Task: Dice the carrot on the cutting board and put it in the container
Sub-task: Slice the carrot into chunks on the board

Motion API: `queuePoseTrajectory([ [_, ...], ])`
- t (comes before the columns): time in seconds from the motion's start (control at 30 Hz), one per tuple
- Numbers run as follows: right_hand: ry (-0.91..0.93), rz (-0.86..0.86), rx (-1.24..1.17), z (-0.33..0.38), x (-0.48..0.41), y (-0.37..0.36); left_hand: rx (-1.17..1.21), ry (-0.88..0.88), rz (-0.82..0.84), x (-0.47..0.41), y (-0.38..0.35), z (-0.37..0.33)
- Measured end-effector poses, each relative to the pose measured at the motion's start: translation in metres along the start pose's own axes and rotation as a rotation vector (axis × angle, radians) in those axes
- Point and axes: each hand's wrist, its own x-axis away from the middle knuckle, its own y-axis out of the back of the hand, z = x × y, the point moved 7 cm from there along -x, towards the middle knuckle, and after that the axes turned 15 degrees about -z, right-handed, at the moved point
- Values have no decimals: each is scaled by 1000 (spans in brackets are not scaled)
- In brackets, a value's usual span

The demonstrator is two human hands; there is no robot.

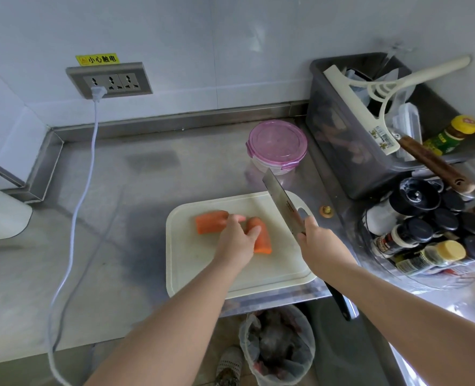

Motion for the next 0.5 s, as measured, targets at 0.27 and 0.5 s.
queuePoseTrajectory([
  [0.27,-32,34,16,1,9,0,-196,-56,18,2,1,5],
  [0.5,-25,44,-18,3,14,-9,24,60,6,6,-13,4],
])
